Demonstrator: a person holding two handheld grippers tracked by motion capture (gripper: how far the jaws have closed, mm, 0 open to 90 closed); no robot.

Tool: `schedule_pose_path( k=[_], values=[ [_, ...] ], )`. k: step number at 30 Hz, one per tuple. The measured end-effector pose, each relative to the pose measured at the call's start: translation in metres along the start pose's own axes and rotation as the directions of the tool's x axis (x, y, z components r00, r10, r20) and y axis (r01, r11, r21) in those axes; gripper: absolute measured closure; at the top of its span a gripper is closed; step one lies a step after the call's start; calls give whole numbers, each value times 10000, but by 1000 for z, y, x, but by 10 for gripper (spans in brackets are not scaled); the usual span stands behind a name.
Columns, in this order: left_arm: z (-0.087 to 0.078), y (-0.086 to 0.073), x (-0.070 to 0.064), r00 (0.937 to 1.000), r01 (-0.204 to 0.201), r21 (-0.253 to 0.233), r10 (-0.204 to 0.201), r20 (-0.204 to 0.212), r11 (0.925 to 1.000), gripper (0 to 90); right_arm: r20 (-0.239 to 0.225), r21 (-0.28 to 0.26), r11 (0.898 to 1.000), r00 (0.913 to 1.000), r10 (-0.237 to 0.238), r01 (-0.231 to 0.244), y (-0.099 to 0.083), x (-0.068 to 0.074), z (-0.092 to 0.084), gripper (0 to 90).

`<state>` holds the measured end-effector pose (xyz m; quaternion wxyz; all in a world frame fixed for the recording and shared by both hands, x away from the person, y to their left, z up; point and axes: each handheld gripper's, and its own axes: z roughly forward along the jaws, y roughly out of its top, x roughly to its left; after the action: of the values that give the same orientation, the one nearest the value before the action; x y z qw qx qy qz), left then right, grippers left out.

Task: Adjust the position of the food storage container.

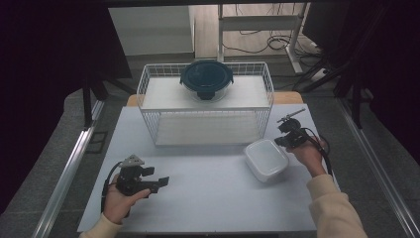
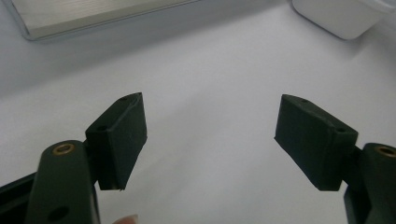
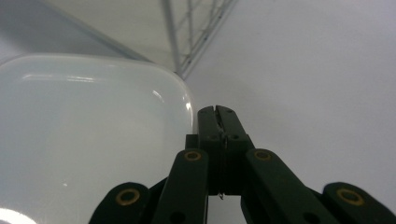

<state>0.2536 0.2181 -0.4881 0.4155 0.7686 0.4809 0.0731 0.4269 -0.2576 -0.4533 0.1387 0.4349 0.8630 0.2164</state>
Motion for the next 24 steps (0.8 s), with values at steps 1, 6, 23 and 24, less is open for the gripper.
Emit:
schedule_pose_path(
  k=[1, 6, 23, 24],
  values=[
    [0, 0, 0, 10000, 4, 9, -4, 9, 10000, 246, -84, -2, 9999, 9999, -130, 130, 0, 3, 0, 895],
    [3, 0, -1, 10000, 34, 102, -35, 69, 9999, 246, -410, -55, 9935, 9926, -1141, 1140, -1, 30, -1, 894],
    [6, -2, 0, 9999, 61, 285, -65, 153, 9996, 248, -1847, -456, 9392, 9211, -3427, 3403, 19, 115, 11, 894],
    [6, -2, 0, 9999, 64, 286, -68, 148, 9996, 248, -1879, -458, 9365, 9178, -3498, 3476, 19, 118, 11, 894]
  ],
)
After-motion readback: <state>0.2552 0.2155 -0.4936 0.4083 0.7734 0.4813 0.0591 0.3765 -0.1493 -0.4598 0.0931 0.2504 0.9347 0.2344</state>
